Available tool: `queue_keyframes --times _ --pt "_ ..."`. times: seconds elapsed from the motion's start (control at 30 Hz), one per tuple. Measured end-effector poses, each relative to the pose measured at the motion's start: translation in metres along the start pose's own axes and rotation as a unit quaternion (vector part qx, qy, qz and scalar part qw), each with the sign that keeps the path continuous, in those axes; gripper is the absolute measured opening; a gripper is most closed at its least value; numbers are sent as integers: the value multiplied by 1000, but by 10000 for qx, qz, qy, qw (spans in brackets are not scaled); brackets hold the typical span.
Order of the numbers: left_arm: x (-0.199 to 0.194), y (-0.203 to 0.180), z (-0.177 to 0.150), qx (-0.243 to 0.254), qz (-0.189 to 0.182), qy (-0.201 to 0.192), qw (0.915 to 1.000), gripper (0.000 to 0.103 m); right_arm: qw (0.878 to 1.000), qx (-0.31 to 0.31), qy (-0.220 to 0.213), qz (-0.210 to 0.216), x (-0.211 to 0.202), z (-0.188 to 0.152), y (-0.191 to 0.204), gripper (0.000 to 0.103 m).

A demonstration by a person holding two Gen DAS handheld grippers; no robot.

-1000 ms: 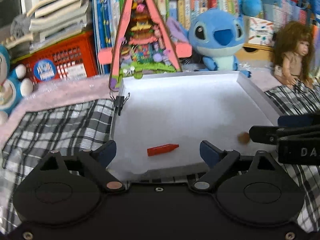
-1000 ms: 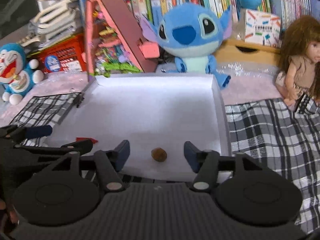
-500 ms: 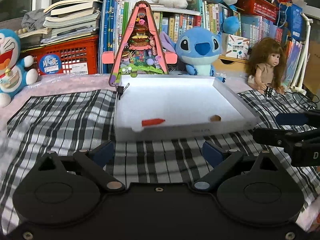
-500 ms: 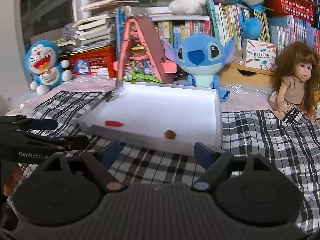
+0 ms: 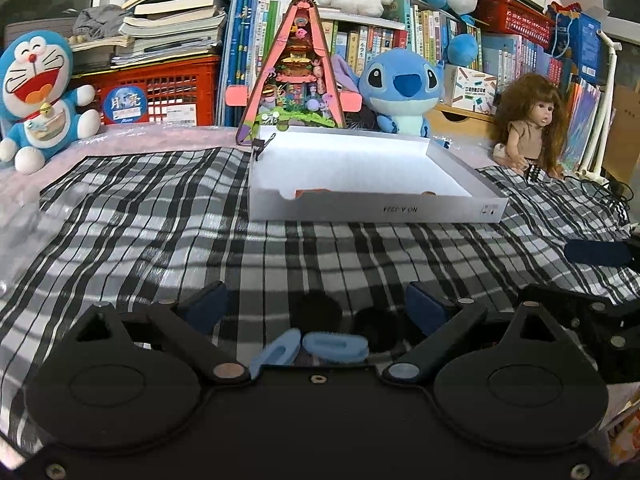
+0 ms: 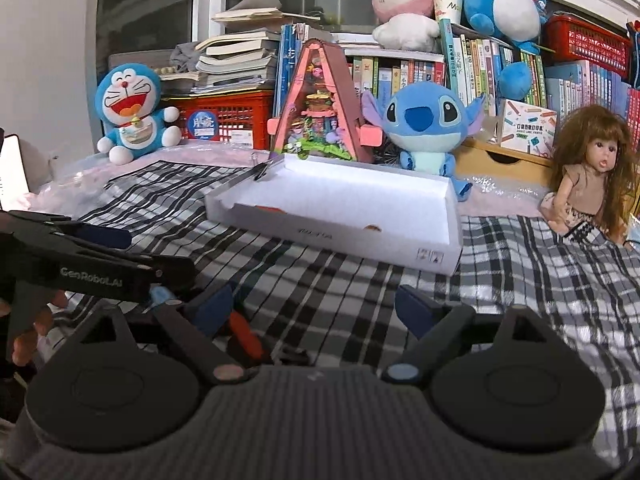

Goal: Organize rigid objects
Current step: 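Grasp a light blue clip with the left tool while the right tool grasps the clear lid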

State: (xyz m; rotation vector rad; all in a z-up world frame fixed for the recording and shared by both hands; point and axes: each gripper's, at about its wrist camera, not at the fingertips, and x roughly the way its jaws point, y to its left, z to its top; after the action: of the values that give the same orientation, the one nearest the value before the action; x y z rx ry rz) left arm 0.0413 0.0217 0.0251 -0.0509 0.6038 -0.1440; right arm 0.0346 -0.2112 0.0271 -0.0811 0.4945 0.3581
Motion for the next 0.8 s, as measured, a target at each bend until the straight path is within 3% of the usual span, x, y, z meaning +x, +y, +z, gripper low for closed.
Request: queue_keyframes --times 0.17,0.27,0.43,0.5,0.6,0.8 --pt "-9 0 -14 84 56 -30 9999 94 9997 179 66 178 -7 -16 7 93" --pt "-14 0 -20 105 16 -41 9999 88 9996 163 94 224 -11 -22 14 91" --pt "-18 3 -29 22 38 19 10000 73 9991 230 182 309 -14 -30 20 76" --pt "-19 5 -32 -12 44 51 10000 58 9987 266 248 369 -15 -34 22 69" --pt "-17 9 -34 -72 82 98 9999 47 9987 213 294 370 -15 -39 26 56" --pt "-15 13 -35 -114 244 58 9996 44 9990 152 347 220 -12 -41 28 49"
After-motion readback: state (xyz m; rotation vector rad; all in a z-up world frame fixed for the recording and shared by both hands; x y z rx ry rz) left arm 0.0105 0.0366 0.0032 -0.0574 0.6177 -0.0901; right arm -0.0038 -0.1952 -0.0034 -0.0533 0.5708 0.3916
